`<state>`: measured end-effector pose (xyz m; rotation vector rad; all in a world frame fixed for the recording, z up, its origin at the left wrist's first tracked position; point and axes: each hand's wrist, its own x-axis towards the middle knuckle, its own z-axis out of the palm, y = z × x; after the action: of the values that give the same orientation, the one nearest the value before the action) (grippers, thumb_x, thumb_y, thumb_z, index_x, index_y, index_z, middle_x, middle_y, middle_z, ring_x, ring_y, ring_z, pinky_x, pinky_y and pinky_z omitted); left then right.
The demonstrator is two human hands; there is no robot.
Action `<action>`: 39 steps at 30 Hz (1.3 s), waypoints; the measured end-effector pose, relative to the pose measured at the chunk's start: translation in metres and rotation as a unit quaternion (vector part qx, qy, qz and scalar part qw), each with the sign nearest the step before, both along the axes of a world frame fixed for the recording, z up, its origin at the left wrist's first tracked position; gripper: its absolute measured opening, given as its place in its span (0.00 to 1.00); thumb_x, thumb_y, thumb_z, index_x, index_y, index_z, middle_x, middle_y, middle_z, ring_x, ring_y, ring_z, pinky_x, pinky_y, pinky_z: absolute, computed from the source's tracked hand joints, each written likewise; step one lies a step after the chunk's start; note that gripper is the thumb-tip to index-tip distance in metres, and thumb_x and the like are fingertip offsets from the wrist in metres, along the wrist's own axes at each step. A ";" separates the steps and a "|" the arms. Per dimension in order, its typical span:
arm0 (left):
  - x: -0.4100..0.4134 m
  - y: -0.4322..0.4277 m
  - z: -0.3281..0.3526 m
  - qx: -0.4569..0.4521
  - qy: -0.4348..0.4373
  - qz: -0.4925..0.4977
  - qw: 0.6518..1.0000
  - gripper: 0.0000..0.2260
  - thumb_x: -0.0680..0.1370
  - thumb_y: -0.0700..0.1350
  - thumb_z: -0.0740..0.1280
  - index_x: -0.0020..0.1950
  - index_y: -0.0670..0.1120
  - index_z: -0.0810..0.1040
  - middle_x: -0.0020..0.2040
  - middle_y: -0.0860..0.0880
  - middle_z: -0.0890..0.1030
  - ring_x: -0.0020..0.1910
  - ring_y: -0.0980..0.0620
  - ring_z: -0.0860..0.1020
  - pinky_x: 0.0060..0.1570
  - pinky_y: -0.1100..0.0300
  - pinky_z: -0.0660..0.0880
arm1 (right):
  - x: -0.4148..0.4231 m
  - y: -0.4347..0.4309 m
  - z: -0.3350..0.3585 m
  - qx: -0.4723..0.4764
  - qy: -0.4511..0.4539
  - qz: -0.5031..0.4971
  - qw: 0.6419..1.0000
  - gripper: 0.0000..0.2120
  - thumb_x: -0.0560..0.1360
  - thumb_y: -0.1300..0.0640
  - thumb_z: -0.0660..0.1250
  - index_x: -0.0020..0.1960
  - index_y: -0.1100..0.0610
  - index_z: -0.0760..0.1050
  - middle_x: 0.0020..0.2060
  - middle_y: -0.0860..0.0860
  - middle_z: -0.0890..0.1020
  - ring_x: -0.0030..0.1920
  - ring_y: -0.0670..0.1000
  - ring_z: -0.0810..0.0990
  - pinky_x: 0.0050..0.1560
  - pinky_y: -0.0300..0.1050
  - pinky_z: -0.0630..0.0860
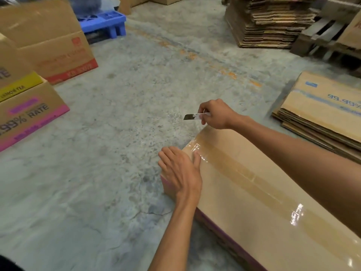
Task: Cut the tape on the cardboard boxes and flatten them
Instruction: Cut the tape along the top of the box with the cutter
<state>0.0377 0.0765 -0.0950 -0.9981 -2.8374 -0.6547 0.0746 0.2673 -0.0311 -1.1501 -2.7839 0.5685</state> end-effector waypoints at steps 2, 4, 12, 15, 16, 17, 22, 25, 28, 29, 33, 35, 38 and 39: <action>-0.001 0.001 -0.003 0.018 0.002 0.003 1.000 0.17 0.77 0.56 0.63 0.50 0.42 0.75 0.49 0.43 0.76 0.50 0.45 0.72 0.50 0.51 0.68 | 0.005 -0.003 -0.003 -0.011 0.010 0.014 1.000 0.04 0.77 0.57 0.65 0.45 0.51 0.78 0.38 0.50 0.85 0.37 0.47 0.78 0.40 0.44 0.71; -0.006 0.000 -0.007 0.041 -0.006 0.006 0.999 0.14 0.78 0.52 0.61 0.50 0.42 0.75 0.48 0.43 0.77 0.50 0.44 0.72 0.51 0.50 0.68 | 0.010 -0.006 0.000 -0.028 0.026 0.031 0.999 0.04 0.78 0.55 0.65 0.47 0.50 0.78 0.35 0.48 0.84 0.37 0.43 0.79 0.40 0.42 0.70; -0.018 -0.016 -0.018 0.071 -0.023 -0.056 0.996 0.06 0.82 0.44 0.56 0.53 0.46 0.71 0.48 0.45 0.76 0.49 0.45 0.71 0.49 0.49 0.66 | 0.008 -0.023 0.016 0.017 -0.042 0.100 0.994 0.05 0.78 0.51 0.64 0.51 0.47 0.79 0.42 0.44 0.79 0.48 0.49 0.74 0.48 0.47 0.63; -0.022 -0.025 -0.021 0.088 -0.018 -0.049 0.995 0.05 0.82 0.41 0.57 0.54 0.47 0.72 0.48 0.46 0.76 0.48 0.46 0.71 0.48 0.50 0.65 | -0.006 -0.037 0.020 0.055 -0.082 0.146 0.984 0.08 0.78 0.52 0.63 0.54 0.45 0.80 0.48 0.43 0.82 0.53 0.48 0.74 0.51 0.49 0.62; -0.023 -0.027 -0.021 0.095 -0.017 -0.046 0.994 0.05 0.82 0.41 0.57 0.54 0.47 0.72 0.48 0.46 0.76 0.48 0.47 0.71 0.48 0.51 0.65 | -0.012 -0.042 0.022 0.060 -0.094 0.162 0.980 0.09 0.78 0.52 0.63 0.55 0.44 0.80 0.49 0.42 0.82 0.54 0.48 0.75 0.51 0.49 0.62; -0.023 -0.029 -0.020 0.101 -0.016 -0.043 0.994 0.06 0.82 0.41 0.57 0.53 0.47 0.72 0.48 0.47 0.76 0.48 0.47 0.70 0.48 0.52 0.64 | -0.017 -0.046 0.024 0.064 -0.108 0.177 0.976 0.09 0.79 0.52 0.63 0.55 0.43 0.79 0.49 0.42 0.82 0.54 0.48 0.74 0.50 0.48 0.63; -0.025 -0.035 -0.021 0.125 -0.025 -0.035 0.991 0.06 0.82 0.41 0.56 0.51 0.47 0.72 0.47 0.48 0.77 0.47 0.47 0.71 0.46 0.53 0.64 | -0.041 -0.060 0.029 0.066 -0.198 0.225 0.952 0.10 0.79 0.53 0.61 0.53 0.41 0.78 0.44 0.41 0.77 0.54 0.49 0.74 0.52 0.48 0.61; -0.026 -0.037 -0.021 0.138 -0.033 -0.031 0.989 0.06 0.82 0.41 0.56 0.50 0.47 0.72 0.47 0.49 0.76 0.47 0.48 0.71 0.47 0.54 0.63 | -0.052 -0.069 0.032 0.065 -0.248 0.244 0.935 0.11 0.80 0.53 0.60 0.55 0.41 0.78 0.44 0.42 0.76 0.56 0.50 0.74 0.52 0.48 0.61; -0.026 -0.040 -0.019 0.150 -0.038 -0.028 0.988 0.06 0.82 0.41 0.56 0.49 0.47 0.72 0.47 0.50 0.76 0.47 0.49 0.71 0.47 0.56 0.61 | -0.059 -0.077 0.033 0.076 -0.286 0.255 0.921 0.12 0.79 0.53 0.59 0.56 0.41 0.78 0.44 0.43 0.77 0.58 0.51 0.74 0.52 0.49 0.61; -0.026 -0.041 -0.018 0.153 -0.039 -0.027 0.987 0.06 0.82 0.41 0.57 0.49 0.47 0.72 0.47 0.50 0.76 0.47 0.50 0.71 0.47 0.56 0.61 | -0.061 -0.079 0.034 0.079 -0.294 0.257 0.917 0.12 0.79 0.54 0.59 0.55 0.41 0.77 0.44 0.43 0.77 0.58 0.51 0.74 0.53 0.49 0.62; -0.027 -0.043 -0.017 0.157 -0.050 -0.024 0.986 0.07 0.83 0.42 0.56 0.49 0.47 0.72 0.47 0.50 0.76 0.47 0.50 0.70 0.47 0.57 0.60 | -0.066 -0.084 0.038 0.093 -0.301 0.254 0.915 0.12 0.79 0.54 0.58 0.54 0.41 0.77 0.45 0.44 0.78 0.58 0.51 0.74 0.59 0.52 0.64; -0.026 -0.044 -0.017 0.161 -0.053 -0.023 0.985 0.07 0.83 0.41 0.56 0.49 0.47 0.72 0.47 0.49 0.76 0.47 0.50 0.71 0.47 0.57 0.60 | -0.067 -0.084 0.039 0.084 -0.311 0.252 0.912 0.12 0.79 0.54 0.58 0.53 0.41 0.77 0.46 0.43 0.78 0.58 0.51 0.74 0.58 0.52 0.64; -0.026 -0.044 -0.017 0.163 -0.057 -0.021 0.985 0.07 0.83 0.41 0.55 0.49 0.47 0.72 0.46 0.50 0.76 0.46 0.50 0.70 0.47 0.57 0.62 | -0.066 -0.085 0.039 0.064 -0.318 0.255 0.911 0.12 0.79 0.54 0.59 0.54 0.41 0.77 0.47 0.43 0.78 0.58 0.51 0.74 0.58 0.52 0.63; -0.026 -0.044 -0.017 0.163 -0.058 -0.021 0.985 0.08 0.83 0.42 0.55 0.49 0.47 0.72 0.46 0.50 0.76 0.46 0.50 0.70 0.48 0.57 0.62 | -0.066 -0.086 0.039 0.064 -0.321 0.257 0.909 0.12 0.79 0.54 0.59 0.55 0.41 0.77 0.47 0.43 0.78 0.58 0.51 0.74 0.58 0.52 0.63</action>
<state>0.0116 0.0324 -0.1117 -0.9909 -2.6826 -1.1706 0.0083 0.1817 0.0083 -0.6365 -3.6553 -0.0007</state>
